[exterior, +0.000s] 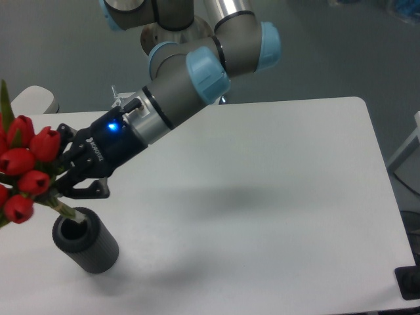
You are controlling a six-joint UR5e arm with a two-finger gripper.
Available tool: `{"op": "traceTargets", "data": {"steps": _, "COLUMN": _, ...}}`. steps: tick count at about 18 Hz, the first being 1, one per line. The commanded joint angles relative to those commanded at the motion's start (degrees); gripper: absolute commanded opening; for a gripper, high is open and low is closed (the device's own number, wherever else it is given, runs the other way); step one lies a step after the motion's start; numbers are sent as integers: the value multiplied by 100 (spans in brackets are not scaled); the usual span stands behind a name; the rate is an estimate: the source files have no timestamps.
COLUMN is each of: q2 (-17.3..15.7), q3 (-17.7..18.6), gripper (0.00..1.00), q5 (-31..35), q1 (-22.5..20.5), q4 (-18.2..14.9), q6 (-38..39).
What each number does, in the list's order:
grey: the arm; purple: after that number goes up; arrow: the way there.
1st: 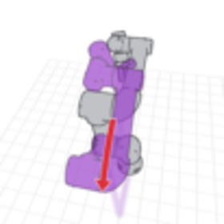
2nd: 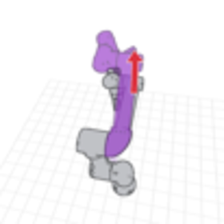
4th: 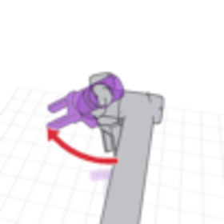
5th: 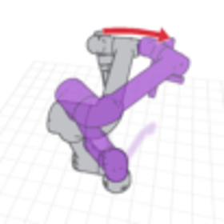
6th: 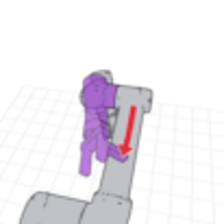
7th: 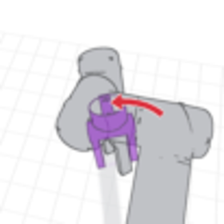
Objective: Insert the flowers into the vase
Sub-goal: 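Raise the tulips and position the stems above the vase opening, then lower the tulip stems down into the grey vase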
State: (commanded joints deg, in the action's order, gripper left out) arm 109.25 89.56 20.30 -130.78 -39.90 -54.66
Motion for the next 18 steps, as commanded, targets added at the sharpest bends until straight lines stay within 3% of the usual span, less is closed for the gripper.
{"op": "traceTargets", "data": {"steps": 6, "q2": 44, "q3": 114, "gripper": 13, "q5": 9, "q1": 53, "q4": 0, "q6": -203}}
{"op": "traceTargets", "data": {"steps": 12, "q2": 70, "q3": 562, "gripper": 13, "q5": 9, "q1": 27, "q4": 9, "q6": -721}}
{"op": "traceTargets", "data": {"steps": 18, "q2": 246, "q3": 685, "gripper": 13, "q5": 9, "q1": -9, "q4": 9, "q6": -844}}
